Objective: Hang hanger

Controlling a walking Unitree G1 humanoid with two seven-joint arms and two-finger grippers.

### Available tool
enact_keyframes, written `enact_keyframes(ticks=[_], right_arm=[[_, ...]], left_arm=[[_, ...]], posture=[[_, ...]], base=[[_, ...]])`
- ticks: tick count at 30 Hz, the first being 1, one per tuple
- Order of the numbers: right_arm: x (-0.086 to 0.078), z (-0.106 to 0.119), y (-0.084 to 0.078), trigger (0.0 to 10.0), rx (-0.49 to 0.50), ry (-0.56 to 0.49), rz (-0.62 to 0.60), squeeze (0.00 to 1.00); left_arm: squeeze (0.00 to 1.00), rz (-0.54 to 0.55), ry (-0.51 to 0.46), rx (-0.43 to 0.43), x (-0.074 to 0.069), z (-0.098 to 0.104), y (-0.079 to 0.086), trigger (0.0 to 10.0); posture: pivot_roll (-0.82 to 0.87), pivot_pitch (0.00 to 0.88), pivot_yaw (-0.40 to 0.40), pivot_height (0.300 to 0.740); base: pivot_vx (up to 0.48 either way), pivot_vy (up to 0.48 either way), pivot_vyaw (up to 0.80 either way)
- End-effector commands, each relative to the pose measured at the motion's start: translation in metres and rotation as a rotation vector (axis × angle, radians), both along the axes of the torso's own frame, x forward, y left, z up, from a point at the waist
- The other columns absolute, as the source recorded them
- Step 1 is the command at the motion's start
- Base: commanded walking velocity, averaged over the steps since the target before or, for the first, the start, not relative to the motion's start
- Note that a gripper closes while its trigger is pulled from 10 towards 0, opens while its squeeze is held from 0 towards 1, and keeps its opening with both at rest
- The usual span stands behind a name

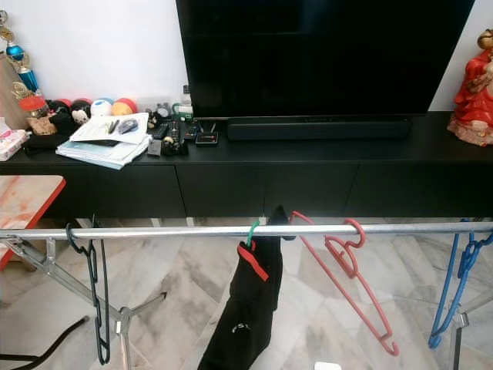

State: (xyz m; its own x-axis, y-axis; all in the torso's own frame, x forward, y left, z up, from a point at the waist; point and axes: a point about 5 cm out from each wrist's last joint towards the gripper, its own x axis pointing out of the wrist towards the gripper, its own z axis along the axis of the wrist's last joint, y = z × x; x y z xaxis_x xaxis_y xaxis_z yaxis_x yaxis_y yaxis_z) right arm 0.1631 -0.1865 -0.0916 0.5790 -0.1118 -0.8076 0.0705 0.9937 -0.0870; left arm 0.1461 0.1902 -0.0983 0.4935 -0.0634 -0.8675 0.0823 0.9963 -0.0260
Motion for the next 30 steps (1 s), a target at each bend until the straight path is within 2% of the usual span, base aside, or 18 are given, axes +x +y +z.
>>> enact_keyframes(ticks=[1, 2, 4, 5, 16, 30], right_arm=[[-0.0042, -0.0019, 0.0008, 2.1, 0.004, 0.014, 0.007, 0.0], [-0.0043, -0.002, 0.0007, 0.0, 0.003, 0.015, 0.008, 0.0], [-0.0047, -0.0022, 0.0005, 0.0, 0.001, 0.019, 0.01, 0.0], [-0.0053, -0.0025, 0.0003, 10.0, 0.0, 0.023, 0.01, 0.0], [-0.0113, -0.005, -0.0016, 10.0, -0.001, 0.051, 0.01, 0.0], [-0.0106, -0.0051, 0.0005, 10.0, -0.003, 0.056, 0.015, 0.0]], left_arm=[[0.0, -0.009, 0.035, 0.01, -0.0083, -0.0031, 0.0017, 10.0], [0.0, -0.009, 0.035, 0.009, -0.0083, -0.0031, 0.0017, 10.0], [0.0, -0.009, 0.036, 0.009, -0.0083, -0.0031, 0.0017, 10.0], [0.0, -0.009, 0.036, 0.009, -0.0083, -0.0031, 0.0017, 10.0], [0.0, -0.009, 0.035, 0.005, -0.0083, -0.003, 0.0017, 10.0], [0.0, -0.007, 0.031, -0.003, -0.008, -0.0029, 0.0012, 10.0]], posture=[[0.06, 0.029, 0.048, 0.74], [0.06, 0.029, 0.048, 0.74], [0.06, 0.029, 0.048, 0.74], [0.06, 0.029, 0.048, 0.74], [0.06, 0.031, 0.049, 0.74], [0.06, 0.033, 0.049, 0.74]], base=[[0.0, 0.0, 0.0], [0.0, 0.0, 0.0], [0.0, 0.0, 0.0], [0.0, 0.0, 0.0], [0.0, 0.0, 0.0], [0.0, 0.0, 0.0]])
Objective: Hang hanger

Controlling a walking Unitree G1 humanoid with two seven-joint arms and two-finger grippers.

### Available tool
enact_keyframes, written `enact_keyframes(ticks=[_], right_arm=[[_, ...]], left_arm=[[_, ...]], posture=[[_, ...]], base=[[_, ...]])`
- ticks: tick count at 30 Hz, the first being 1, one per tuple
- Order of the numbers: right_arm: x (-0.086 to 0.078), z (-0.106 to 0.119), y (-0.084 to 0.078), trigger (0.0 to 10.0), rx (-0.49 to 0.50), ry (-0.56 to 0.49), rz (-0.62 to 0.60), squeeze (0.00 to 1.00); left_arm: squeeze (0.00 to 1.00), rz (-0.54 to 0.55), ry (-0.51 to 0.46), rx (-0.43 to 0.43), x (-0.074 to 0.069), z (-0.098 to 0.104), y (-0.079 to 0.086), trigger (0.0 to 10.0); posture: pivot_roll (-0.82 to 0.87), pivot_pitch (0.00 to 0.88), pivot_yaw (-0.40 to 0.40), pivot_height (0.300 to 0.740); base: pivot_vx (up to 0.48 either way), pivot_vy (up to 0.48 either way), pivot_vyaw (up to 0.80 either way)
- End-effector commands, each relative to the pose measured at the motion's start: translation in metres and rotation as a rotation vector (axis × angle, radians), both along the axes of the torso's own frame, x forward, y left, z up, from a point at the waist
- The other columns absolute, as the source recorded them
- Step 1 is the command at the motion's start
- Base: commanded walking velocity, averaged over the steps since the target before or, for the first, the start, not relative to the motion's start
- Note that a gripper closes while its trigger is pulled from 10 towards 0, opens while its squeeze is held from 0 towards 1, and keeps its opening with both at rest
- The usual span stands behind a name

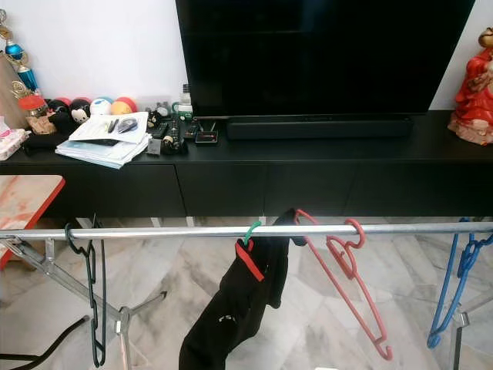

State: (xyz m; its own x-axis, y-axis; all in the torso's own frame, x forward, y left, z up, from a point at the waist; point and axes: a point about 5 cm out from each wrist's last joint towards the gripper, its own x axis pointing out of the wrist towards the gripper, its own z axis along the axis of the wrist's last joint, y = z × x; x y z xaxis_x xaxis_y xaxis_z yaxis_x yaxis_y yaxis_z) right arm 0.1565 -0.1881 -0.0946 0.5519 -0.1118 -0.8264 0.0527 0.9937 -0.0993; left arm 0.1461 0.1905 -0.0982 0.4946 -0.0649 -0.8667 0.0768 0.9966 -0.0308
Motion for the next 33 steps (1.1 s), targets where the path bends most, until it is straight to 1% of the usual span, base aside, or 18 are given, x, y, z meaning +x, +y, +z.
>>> enact_keyframes(ticks=[1, 7, 13, 21, 33], right_arm=[[-0.004, -0.002, 0.002, 10.0, 0.007, 0.02, 0.001, 0.0], [-0.003, -0.002, 0.003, 10.0, 0.008, 0.019, 0.002, 0.0], [-0.004, -0.002, 0.002, 10.0, 0.01, 0.02, 0.001, 0.0], [-0.007, -0.002, -0.008, 10.0, 0.005, 0.023, -0.006, 0.0], [-0.008, -0.002, -0.008, 10.0, 0.008, 0.028, -0.002, 0.0]], left_arm=[[0.0, -0.013, 0.032, 0.002, -0.008, -0.003, 0.001, 10.0], [0.0, -0.016, 0.031, 0.001, -0.008, -0.003, 0.001, 10.0], [0.0, -0.017, 0.03, -0.001, -0.008, -0.003, 0.0, 10.0], [0.0, -0.016, 0.031, -0.001, -0.008, -0.003, 0.0, 10.0], [0.0, -0.015, 0.028, -0.003, -0.008, -0.003, 0.0, 10.0]], posture=[[0.06, 0.033, 0.049, 0.74], [0.06, 0.033, 0.048, 0.74], [0.06, 0.033, 0.048, 0.74], [0.06, 0.033, 0.047, 0.74], [0.06, 0.031, 0.048, 0.74]], base=[[0.0, 0.0, 0.0], [0.0, 0.0, 0.0], [-0.249, 0.0, 0.0], [-0.274, 0.0, 0.0], [-0.276, 0.0, 0.0]])
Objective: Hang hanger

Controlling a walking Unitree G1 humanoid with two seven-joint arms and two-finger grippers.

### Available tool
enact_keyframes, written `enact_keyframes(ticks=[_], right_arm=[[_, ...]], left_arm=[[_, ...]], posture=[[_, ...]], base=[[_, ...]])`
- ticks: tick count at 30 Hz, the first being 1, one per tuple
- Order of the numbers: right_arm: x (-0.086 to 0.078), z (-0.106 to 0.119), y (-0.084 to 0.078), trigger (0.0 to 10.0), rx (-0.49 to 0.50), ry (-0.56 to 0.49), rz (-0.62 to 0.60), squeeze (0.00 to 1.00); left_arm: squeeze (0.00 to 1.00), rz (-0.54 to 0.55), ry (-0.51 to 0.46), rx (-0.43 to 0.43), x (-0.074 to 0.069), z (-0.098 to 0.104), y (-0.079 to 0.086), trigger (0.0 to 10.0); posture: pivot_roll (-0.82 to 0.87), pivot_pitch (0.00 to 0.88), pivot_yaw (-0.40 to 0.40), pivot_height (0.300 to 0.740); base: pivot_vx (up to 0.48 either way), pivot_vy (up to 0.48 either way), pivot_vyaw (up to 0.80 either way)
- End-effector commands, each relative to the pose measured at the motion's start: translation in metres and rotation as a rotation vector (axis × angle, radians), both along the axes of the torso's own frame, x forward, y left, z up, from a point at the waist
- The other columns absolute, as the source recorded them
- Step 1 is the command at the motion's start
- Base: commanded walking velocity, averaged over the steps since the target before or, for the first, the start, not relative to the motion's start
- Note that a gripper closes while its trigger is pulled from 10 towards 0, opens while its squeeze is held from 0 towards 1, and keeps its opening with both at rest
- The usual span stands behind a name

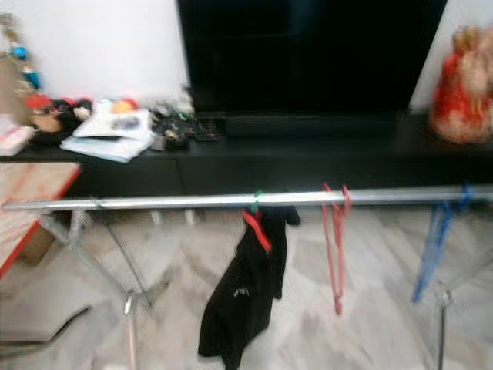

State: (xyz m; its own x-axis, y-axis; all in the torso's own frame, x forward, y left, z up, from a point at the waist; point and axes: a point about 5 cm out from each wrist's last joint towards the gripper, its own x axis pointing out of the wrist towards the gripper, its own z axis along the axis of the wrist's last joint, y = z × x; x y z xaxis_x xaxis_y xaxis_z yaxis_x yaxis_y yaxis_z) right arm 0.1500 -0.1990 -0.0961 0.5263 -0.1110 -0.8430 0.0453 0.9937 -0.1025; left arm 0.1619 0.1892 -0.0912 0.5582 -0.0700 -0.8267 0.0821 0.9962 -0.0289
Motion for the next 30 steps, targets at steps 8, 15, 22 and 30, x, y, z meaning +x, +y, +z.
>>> enact_keyframes(ticks=[8, 15, 22, 30], right_arm=[[-0.001, -0.002, 0.011, 10.0, 0.016, 0.002, 0.003, 0.0], [0.001, -0.002, 0.016, 10.0, 0.021, 0.0, 0.007, 0.0], [-0.009, -0.002, -0.005, 10.0, 0.008, 0.005, -0.006, 0.0], [-0.014, -0.002, -0.013, 10.0, 0.002, 0.013, -0.01, 0.0]], left_arm=[[0.0, -0.011, 0.103, 0.001, -0.024, -0.01, 0.002, 10.0], [0.0, -0.01, 0.103, 0.001, -0.024, -0.01, 0.002, 10.0], [0.0, -0.011, 0.104, 0.001, -0.024, -0.01, 0.002, 10.0], [0.0, -0.01, 0.105, 0.006, -0.024, -0.01, 0.002, 10.0]], posture=[[0.06, 0.031, 0.048, 0.74], [0.07, 0.032, 0.047, 0.74], [0.07, 0.032, 0.047, 0.74], [0.06, 0.032, 0.047, 0.74]], base=[[-0.276, 0.0, 0.0], [-0.275, 0.0, 0.0], [-0.276, 0.0, 0.0], [0.0, 0.0, 0.0]])
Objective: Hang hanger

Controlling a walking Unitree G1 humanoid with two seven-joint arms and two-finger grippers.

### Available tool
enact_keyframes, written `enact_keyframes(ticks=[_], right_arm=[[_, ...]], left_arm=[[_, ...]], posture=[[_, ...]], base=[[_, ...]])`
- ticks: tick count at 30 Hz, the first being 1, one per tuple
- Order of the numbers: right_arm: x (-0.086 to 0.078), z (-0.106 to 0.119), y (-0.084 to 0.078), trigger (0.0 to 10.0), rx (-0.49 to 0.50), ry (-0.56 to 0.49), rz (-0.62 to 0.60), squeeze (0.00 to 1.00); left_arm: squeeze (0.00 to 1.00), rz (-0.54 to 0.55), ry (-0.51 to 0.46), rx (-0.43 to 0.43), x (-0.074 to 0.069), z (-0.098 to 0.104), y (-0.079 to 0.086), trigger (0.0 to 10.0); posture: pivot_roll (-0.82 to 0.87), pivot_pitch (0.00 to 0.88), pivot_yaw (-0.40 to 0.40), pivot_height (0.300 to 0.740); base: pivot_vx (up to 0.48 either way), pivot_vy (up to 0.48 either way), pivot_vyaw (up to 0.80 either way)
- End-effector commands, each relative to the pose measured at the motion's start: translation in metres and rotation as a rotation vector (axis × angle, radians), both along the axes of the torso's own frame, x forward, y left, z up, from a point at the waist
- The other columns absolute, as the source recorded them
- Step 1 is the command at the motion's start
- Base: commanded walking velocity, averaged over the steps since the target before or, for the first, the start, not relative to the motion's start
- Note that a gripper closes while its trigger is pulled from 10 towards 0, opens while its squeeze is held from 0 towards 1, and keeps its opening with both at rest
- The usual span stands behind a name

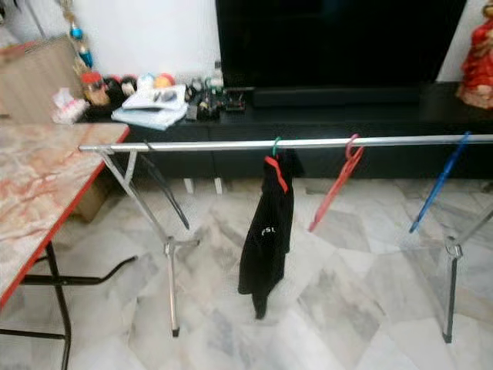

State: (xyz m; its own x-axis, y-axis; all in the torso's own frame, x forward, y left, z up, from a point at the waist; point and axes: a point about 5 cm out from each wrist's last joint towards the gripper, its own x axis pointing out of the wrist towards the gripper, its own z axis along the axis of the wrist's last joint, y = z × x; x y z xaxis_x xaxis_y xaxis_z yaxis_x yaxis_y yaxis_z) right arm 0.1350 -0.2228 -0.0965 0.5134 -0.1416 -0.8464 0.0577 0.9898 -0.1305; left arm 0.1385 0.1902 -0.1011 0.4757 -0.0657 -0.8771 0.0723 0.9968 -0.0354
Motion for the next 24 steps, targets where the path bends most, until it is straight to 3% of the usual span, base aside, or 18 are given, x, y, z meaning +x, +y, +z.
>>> enact_keyframes(ticks=[1, 5, 11, 15, 24], right_arm=[[0.001, -0.002, 0.01, 10.0, 0.03, 0.0, 0.004, 0.0], [0.004, -0.002, 0.014, 10.0, 0.032, -0.001, 0.009, 0.0], [0.014, -0.003, 0.044, 10.0, 0.055, -0.001, 0.025, 0.0], [0.016, -0.003, 0.056, 10.0, 0.061, 0.012, 0.042, 0.0], [0.02, -0.002, 0.054, 10.0, 0.054, 0.01, 0.05, 0.0]], left_arm=[[0.0, -0.017, 0.008, 0.005, 0.0, 0.0, 0.001, 10.0], [0.0, -0.018, 0.008, 0.005, 0.0, 0.0, 0.001, 10.0], [0.0, -0.019, 0.007, 0.005, 0.0, 0.0, 0.001, 10.0], [0.0, -0.024, 0.007, 0.007, 0.0, 0.0, 0.001, 10.0], [0.0, -0.071, 0.009, 0.049, 0.001, 0.0, 0.002, 10.0]], posture=[[0.06, 0.032, 0.047, 0.74], [0.06, 0.032, 0.047, 0.74], [0.06, 0.03, 0.046, 0.74], [0.06, 0.027, 0.048, 0.74], [0.06, 0.022, 0.049, 0.74]], base=[[0.0, 0.0, 0.0], [0.0, 0.0, 0.0], [0.0, 0.0, 0.0], [0.0, 0.0, -0.68], [0.0, 0.0, -0.79]])
